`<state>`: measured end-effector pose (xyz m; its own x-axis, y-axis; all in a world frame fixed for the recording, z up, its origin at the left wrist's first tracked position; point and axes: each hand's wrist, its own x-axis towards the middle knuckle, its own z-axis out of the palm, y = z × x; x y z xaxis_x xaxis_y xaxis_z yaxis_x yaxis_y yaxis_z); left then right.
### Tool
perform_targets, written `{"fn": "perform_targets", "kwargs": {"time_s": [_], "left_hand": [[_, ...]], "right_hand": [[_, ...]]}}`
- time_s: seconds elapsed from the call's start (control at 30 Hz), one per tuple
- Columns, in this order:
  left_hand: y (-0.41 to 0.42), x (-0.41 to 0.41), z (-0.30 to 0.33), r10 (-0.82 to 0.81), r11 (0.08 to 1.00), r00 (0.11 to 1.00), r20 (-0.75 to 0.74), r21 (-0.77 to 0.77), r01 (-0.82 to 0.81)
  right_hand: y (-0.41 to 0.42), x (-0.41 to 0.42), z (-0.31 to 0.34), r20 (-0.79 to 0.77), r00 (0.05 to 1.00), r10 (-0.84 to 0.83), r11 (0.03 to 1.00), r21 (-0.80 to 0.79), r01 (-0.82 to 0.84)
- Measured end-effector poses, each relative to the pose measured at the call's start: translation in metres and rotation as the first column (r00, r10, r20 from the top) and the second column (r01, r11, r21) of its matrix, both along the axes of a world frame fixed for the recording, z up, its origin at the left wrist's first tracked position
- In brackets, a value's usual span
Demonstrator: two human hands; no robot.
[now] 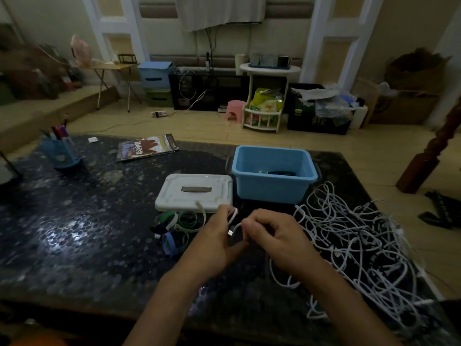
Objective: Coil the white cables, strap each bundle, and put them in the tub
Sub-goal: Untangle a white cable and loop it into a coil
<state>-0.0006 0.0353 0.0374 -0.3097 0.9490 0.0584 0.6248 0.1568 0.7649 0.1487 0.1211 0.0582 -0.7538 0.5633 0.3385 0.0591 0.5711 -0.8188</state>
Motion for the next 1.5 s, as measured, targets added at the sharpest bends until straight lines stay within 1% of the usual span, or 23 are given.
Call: {"fn": "perform_targets", "kwargs": {"time_s": [0.03,0.07,0.1,0.17,0.23,0.33,0.4,0.47,0.63,0.7,0.77,0.83,0.87,0.93,0.97,1.0,1.03,1.1,1.13,1.17,1.3,1.37,1.5], "left_hand": [[0.000,0.001,-0.002,0.003,1.000,0.999,-0.049,0.011,-0.003],[0.001,0.002,-0.003,0.021,1.000,0.998,-0.066,0.016,-0.020],[0.002,0.003,-0.003,0.050,0.999,0.998,-0.038,0.019,-0.049],[0.005,0.005,0.000,0.119,0.993,0.988,0.094,0.013,-0.120],[0.007,0.008,0.005,0.145,0.989,0.972,0.187,0.013,-0.150],[0.005,0.014,0.012,0.058,0.998,0.963,0.263,0.005,-0.062],[0.004,0.018,0.015,-0.006,1.000,0.937,0.350,-0.002,0.008],[0.004,0.021,0.017,-0.040,0.999,0.918,0.396,0.016,0.037],[0.003,0.023,0.018,-0.062,0.997,0.920,0.387,0.065,0.040],[0.002,0.024,0.019,-0.067,0.995,0.898,0.434,0.097,0.028],[0.001,0.026,0.021,-0.069,0.993,0.815,0.576,0.119,0.001],[-0.001,0.025,0.023,-0.055,0.990,0.741,0.669,0.132,-0.046],[-0.001,0.024,0.024,-0.054,0.987,0.714,0.698,0.147,-0.069],[-0.002,0.020,0.025,-0.053,0.979,0.656,0.753,0.169,-0.116],[-0.002,0.018,0.026,-0.044,0.977,0.642,0.766,0.167,-0.131],[-0.002,0.018,0.026,-0.038,0.978,0.643,0.765,0.161,-0.134],[-0.002,0.018,0.025,-0.040,0.980,0.651,0.758,0.157,-0.123],[-0.001,0.023,0.025,-0.065,0.984,0.667,0.742,0.160,-0.083],[-0.001,0.025,0.024,-0.072,0.983,0.682,0.727,0.167,-0.075],[0.000,0.025,0.023,-0.066,0.981,0.704,0.707,0.173,-0.082],[0.005,0.021,0.017,0.056,0.970,0.765,0.641,0.147,-0.195],[0.005,0.019,0.016,0.091,0.961,0.787,0.610,0.154,-0.230],[0.004,0.018,0.019,0.131,0.934,0.780,0.612,0.187,-0.304]], "right_hand": [[-0.001,0.000,0.000,0.004,1.000,0.003,1.000,0.005,-0.003],[0.000,0.001,0.000,0.007,1.000,0.008,1.000,-0.009,-0.008],[0.001,0.002,0.000,0.014,1.000,0.016,0.999,-0.050,-0.016],[0.008,0.005,0.000,0.040,0.999,0.027,0.990,-0.138,-0.022],[0.012,0.007,-0.002,0.073,0.997,-0.007,0.988,-0.151,0.018],[0.015,0.008,-0.008,0.079,0.985,-0.151,0.985,-0.067,0.157],[0.016,0.007,-0.009,0.061,0.960,-0.273,0.962,0.016,0.273],[0.017,0.006,-0.009,0.054,0.937,-0.346,0.938,0.049,0.344],[0.015,0.002,-0.014,0.082,0.914,-0.397,0.916,0.105,0.388],[0.015,0.001,-0.014,0.098,0.921,-0.378,0.924,0.095,0.369],[0.017,0.001,-0.015,0.125,0.935,-0.331,0.944,0.055,0.326],[0.017,0.001,-0.016,0.145,0.958,-0.247,0.966,-0.040,0.255],[0.016,0.001,-0.017,0.133,0.972,-0.196,0.970,-0.121,0.212],[0.016,0.000,-0.016,0.040,0.993,-0.108,0.939,-0.325,0.115],[0.016,0.000,-0.016,0.001,0.995,-0.096,0.922,-0.376,0.089],[0.016,0.001,-0.015,-0.015,0.995,-0.103,0.924,-0.371,0.090],[0.016,0.001,-0.016,-0.001,0.991,-0.133,0.945,-0.301,0.127],[0.016,0.000,-0.022,0.074,0.976,-0.205,0.976,-0.059,0.209],[0.014,-0.001,-0.025,0.111,0.971,-0.212,0.977,0.026,0.210],[0.012,-0.003,-0.027,0.141,0.970,-0.197,0.980,0.064,0.190],[0.007,-0.005,-0.027,0.257,0.959,-0.117,0.991,0.093,0.096],[0.009,-0.003,-0.027,0.338,0.936,-0.098,0.990,0.126,0.058],[0.011,0.000,-0.036,0.474,0.871,-0.129,0.974,0.225,0.022]]}}
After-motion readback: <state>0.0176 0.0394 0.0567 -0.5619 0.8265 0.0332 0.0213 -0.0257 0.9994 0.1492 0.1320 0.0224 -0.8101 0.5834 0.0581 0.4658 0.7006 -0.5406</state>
